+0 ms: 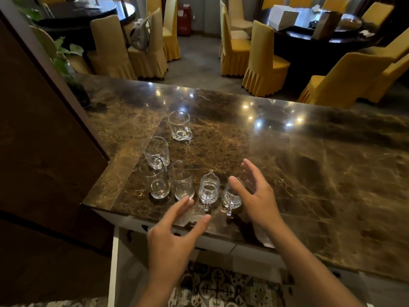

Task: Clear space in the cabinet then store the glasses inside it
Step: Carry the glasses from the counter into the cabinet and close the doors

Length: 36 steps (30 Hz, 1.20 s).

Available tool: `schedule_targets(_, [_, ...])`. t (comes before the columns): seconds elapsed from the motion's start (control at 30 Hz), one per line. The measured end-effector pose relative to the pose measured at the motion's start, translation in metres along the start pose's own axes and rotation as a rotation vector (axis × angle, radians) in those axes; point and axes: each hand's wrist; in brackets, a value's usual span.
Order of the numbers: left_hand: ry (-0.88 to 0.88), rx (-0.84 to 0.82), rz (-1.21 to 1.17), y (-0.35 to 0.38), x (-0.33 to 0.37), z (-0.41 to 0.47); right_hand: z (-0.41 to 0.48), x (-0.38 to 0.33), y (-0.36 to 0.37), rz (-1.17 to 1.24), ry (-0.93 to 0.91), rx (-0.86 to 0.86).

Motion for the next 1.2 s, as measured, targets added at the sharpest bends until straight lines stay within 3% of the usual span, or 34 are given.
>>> schedule_targets(0.17, [0.306, 0.207, 0.117, -0.059, 0.047, 0.067, 0.050, -0.062, 0.008, -0.117, -0.148, -0.105])
schedule_targets(0.33, [0.291, 0.226, 0.219, -0.089, 0.043, 0.143, 0.095, -0.108, 0.042, -0.183, -0.222, -0.187])
schedule_targets(0.6, [0.112, -0.084, 0.435, -0.103, -0.013, 0.216, 0.159, -0.125, 0.102, -0.379, -0.181, -0.198])
schedule_targets(0.83, [-0.048, -0.451, 0.380, -0.104, -0.048, 0.237, 0.195, -0.119, 0.136, -0.615, -0.160, -0.183])
schedule_targets(1.2, [0.045, -0.517, 0.470, -0.093, -0.060, 0.252, 0.216, -0.101, 0.158, -0.634, -0.076, -0.124])
Point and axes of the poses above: each hand's wrist, its own z-axis towards the middle knuckle, its own y-axis out of the palm, x = y × z, and after that the axes turned 6 degrees about y, right-handed
